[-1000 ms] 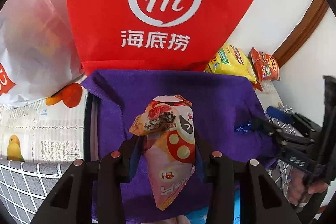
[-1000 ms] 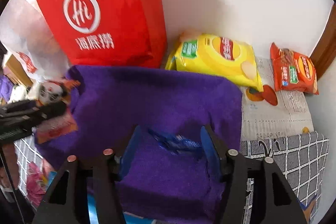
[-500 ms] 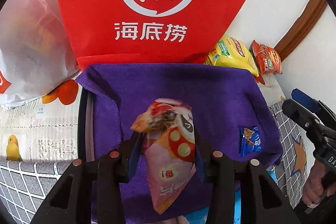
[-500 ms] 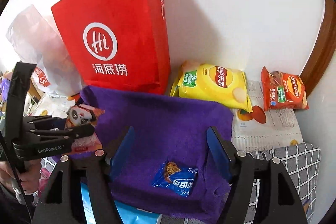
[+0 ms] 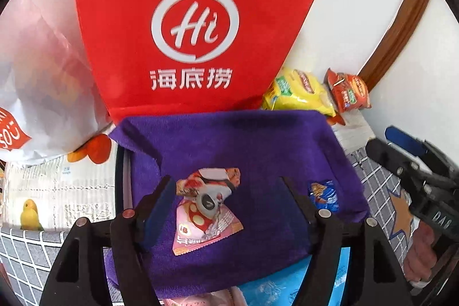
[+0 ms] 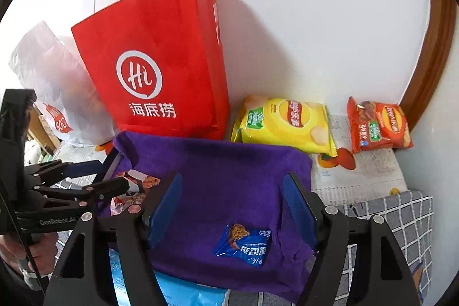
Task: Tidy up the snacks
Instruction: 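Open the right tool to drop the blue packet while the left releases the pouch onto the cloth, then grasp the yellow chip bag with the right tool while the left grasps the pink bag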
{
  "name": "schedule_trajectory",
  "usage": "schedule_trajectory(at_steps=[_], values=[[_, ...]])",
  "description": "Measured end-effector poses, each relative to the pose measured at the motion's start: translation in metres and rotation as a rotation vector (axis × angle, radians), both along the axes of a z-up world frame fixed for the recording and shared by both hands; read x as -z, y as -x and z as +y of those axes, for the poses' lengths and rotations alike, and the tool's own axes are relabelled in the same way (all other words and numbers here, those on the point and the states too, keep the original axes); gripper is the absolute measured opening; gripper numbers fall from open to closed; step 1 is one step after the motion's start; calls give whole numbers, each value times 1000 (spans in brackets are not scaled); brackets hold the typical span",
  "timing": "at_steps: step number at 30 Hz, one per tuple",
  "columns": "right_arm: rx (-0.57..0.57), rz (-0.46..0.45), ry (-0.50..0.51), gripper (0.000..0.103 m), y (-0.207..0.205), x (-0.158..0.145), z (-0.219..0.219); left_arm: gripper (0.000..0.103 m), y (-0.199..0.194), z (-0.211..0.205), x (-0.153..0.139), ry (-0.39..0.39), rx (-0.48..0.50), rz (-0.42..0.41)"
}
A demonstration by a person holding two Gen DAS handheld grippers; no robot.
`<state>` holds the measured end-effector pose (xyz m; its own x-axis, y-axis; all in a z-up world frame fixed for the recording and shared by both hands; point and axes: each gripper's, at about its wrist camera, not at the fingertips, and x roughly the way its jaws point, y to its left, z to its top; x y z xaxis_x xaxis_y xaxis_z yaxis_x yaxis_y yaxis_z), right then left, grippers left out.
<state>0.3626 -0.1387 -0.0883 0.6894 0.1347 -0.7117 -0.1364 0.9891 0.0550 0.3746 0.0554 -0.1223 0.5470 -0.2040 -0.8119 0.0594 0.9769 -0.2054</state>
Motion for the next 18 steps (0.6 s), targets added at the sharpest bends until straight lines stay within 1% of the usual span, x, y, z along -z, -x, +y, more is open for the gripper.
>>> schedule_trajectory(at_steps=[4,6,8,10,13,15,18], values=[[16,0,-33,75,21,4,-5,71,9,2,-15,28,-7,-38],[26,21,-20,75,35,6,-7,71,14,1,-23,37,4,-61],[31,50,-8,75,47,7,-9,71,21,-3,-32,18,20,-101],[42,73,-19,75,66,4,-14,71,29,-5,-43,-6,22,-141],[46,82,-30,75,94,-4,-19,71,39,-9,-59,-13,30,-189],[49,80,-9,75,112,-9,-18,71,45,-12,-69,-26,32,-208],[32,70,20,77,140,-15,-11,69,59,-13,-81,-1,27,-213]])
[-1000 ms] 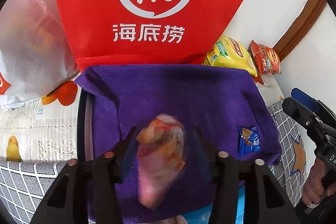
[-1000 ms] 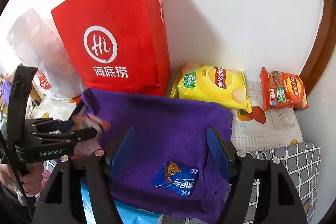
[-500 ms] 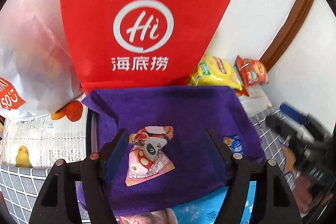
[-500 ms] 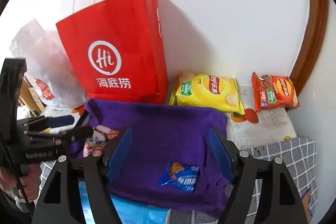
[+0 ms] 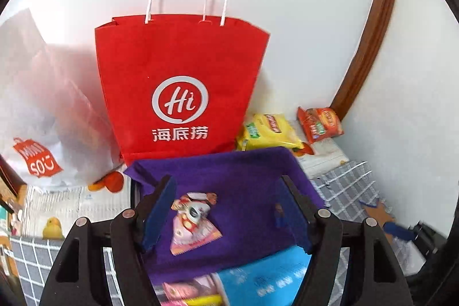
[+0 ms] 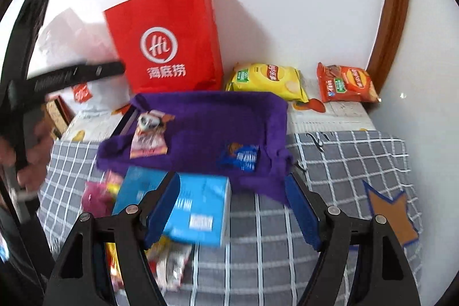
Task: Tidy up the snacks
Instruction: 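Grasp the yellow chip bag with the right tool while the left grasps the pink bag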
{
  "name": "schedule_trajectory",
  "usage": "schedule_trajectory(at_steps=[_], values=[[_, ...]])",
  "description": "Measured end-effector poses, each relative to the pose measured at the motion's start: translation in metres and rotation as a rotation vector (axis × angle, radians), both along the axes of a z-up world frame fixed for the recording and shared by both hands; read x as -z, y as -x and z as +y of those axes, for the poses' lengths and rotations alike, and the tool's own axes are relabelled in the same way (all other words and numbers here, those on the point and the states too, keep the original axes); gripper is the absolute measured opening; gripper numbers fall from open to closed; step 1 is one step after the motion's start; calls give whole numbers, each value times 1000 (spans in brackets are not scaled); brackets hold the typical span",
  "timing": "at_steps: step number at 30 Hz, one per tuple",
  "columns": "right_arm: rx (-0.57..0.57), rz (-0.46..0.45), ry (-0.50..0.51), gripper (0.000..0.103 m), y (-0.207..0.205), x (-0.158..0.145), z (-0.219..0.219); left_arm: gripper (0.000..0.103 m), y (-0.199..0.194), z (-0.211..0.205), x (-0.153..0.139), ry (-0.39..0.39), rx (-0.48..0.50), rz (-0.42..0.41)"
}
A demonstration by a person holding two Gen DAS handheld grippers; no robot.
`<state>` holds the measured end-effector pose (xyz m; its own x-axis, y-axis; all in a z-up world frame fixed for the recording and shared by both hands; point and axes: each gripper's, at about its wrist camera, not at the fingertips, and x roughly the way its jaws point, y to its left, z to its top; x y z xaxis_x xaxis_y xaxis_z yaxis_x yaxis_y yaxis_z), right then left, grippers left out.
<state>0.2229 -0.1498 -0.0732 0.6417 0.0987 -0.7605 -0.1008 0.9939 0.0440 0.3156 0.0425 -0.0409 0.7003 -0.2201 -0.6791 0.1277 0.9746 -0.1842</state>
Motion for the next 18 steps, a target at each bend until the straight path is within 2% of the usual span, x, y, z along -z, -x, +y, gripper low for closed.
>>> schedule_trajectory(at_steps=[6,8,18], values=[[-45,4,-33,77,41,10,18,71,48,3,-18,-64,2,-18],[-52,15,-54,77,50,18,26,71,61,12,-18,-57,-13,-16],[-78,70,-180,77,58,50,62,71,128,68,29,-19,-114,92]])
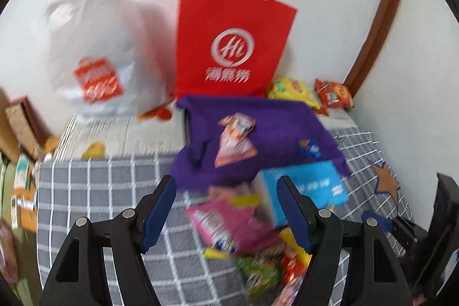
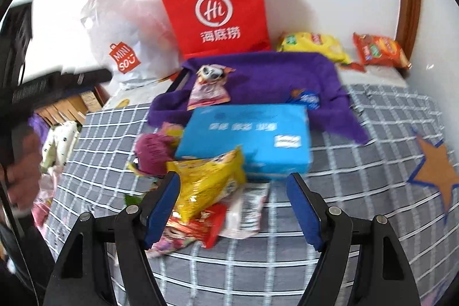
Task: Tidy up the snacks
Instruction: 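Grasp the yellow chip bag with the right tool while the left grasps the pink bag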
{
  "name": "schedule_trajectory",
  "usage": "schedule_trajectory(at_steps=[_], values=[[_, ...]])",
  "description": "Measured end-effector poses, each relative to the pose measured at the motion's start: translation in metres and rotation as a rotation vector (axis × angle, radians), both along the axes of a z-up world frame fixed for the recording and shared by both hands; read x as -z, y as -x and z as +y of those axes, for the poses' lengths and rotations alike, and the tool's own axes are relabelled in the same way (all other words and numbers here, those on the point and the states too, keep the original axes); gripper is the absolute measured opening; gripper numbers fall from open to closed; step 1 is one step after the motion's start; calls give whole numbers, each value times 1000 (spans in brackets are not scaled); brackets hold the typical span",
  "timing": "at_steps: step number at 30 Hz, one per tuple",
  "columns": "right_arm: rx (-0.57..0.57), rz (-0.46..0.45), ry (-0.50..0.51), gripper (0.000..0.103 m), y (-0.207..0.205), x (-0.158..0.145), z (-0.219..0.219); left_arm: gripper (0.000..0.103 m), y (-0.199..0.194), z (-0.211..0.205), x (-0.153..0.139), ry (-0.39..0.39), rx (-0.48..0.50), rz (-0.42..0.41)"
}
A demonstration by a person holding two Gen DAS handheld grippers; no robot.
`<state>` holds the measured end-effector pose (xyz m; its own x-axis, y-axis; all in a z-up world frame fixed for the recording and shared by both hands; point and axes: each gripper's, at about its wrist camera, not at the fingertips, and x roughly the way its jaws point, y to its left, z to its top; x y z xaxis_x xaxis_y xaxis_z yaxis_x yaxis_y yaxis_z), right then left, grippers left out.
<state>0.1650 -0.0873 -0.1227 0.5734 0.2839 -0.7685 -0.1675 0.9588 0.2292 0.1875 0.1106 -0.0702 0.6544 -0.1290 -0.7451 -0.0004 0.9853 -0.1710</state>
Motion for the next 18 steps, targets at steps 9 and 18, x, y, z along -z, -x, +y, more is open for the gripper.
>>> schedule_trajectory(at_steps=[9,18], values=[[20,85,-28,77,-25,40,25,71,39,34,29,45,-56,48],[4,72,-90,65,-25,44,22,71,42,28,54,71,-40,86]])
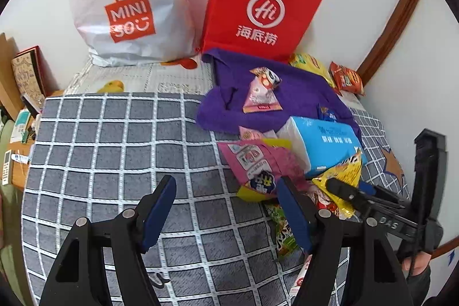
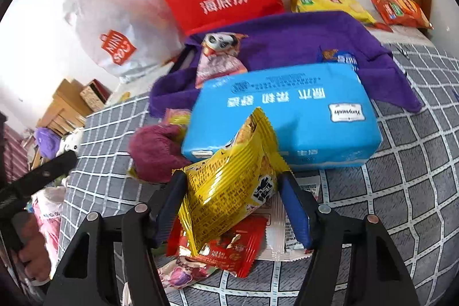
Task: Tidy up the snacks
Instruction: 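Grasp the yellow chip bag with the right tool while the left grasps the pink bag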
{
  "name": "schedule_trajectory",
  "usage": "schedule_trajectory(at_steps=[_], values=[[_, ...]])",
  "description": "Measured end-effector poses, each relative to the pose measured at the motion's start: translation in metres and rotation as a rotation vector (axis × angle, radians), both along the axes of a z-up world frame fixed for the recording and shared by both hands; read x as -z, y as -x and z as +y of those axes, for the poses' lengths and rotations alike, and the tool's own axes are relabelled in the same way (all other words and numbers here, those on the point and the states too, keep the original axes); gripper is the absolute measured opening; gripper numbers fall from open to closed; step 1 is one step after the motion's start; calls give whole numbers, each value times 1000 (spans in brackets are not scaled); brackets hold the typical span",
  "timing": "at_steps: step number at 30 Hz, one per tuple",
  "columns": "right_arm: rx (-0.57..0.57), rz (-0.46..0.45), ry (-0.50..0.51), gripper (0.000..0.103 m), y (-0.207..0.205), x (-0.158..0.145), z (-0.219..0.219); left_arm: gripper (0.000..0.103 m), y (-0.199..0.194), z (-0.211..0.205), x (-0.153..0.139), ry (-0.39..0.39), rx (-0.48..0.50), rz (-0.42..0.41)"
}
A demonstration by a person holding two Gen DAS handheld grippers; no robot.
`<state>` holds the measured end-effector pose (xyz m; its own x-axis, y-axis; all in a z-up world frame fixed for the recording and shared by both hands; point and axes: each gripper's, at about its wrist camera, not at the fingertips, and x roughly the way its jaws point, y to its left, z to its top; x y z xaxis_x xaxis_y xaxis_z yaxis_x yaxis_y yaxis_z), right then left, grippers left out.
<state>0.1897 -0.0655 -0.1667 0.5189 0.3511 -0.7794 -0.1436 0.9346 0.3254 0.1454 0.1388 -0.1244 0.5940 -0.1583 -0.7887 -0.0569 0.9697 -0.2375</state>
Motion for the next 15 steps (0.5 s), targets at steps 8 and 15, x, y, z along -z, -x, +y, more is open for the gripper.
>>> schedule_trajectory(at_steps=[8,15], values=[[-15,-59,21,65,26,-17,-23,76,-21,-26,18,40,23,34],[21,-82,124,65,44,-14,-56,79,-49,-45,36,94,17,89]])
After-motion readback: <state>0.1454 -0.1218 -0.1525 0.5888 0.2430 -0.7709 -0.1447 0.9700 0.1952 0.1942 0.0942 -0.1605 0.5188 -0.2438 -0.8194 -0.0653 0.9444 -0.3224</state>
